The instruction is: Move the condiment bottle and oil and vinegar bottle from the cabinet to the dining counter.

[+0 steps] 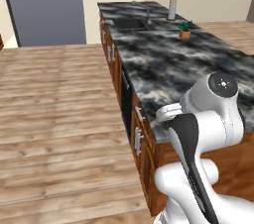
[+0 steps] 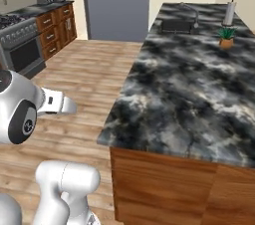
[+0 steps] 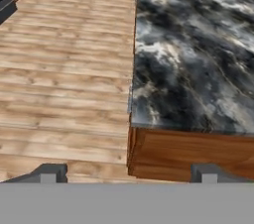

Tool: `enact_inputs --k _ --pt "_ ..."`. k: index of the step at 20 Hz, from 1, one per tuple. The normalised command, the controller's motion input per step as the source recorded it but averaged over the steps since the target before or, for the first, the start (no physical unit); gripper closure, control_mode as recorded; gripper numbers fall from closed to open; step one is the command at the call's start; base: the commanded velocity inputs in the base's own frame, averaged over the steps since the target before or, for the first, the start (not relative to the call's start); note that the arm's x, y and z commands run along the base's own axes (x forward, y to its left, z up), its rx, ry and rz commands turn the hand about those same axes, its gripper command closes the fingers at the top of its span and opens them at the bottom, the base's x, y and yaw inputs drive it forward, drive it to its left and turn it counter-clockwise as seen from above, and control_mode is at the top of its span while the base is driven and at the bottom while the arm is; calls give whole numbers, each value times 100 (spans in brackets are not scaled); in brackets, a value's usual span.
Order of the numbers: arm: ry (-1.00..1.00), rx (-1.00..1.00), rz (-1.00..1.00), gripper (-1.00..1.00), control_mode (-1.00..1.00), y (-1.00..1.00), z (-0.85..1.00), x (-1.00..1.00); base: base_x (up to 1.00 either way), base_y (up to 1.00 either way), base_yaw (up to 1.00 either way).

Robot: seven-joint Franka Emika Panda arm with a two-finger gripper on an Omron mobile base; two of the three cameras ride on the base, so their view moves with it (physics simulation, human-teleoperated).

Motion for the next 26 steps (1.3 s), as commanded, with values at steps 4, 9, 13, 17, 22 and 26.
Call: enact_inputs --k 4,9,13,17,22,26 --pt "0 0 0 -100 100 0 0 0 8 100 13" --pt "0 0 0 -100 100 0 0 0 19 100 9" --pt "0 0 0 -100 100 0 0 0 51 100 2" --pt "0 0 0 -100 100 0 0 0 75 91 0" --pt "0 0 0 -100 100 0 0 0 93 65 0" --pt "0 0 0 -100 100 0 0 0 100 26 5"
